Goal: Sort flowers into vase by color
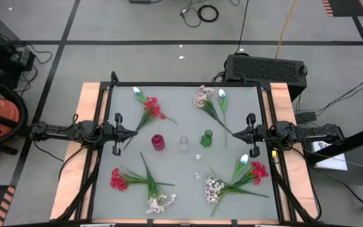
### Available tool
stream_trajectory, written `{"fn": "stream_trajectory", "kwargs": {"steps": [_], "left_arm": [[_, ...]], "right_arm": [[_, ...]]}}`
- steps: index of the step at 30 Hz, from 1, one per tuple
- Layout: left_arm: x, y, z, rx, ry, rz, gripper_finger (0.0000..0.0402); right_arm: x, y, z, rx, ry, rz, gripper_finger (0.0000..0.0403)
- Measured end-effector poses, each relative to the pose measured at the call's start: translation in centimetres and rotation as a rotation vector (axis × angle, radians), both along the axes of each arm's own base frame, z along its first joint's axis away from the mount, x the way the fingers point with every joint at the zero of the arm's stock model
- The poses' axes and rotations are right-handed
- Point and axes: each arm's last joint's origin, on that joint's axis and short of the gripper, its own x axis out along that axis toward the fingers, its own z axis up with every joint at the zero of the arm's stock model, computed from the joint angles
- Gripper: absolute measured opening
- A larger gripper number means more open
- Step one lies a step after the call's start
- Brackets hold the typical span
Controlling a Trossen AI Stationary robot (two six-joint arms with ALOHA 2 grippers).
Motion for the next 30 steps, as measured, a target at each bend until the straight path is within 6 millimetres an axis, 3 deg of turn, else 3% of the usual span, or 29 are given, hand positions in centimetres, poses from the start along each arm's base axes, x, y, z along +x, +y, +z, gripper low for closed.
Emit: {"fn": "stream_trajectory", "kwargs": {"steps": [30], "left_arm": [[0.00, 0.00, -0.01, 0.000, 0.000, 0.000, 0.0002]], "right_arm": [[0.00, -0.01, 0.10, -0.015, -0.012, -0.002, 0.0000]]}}
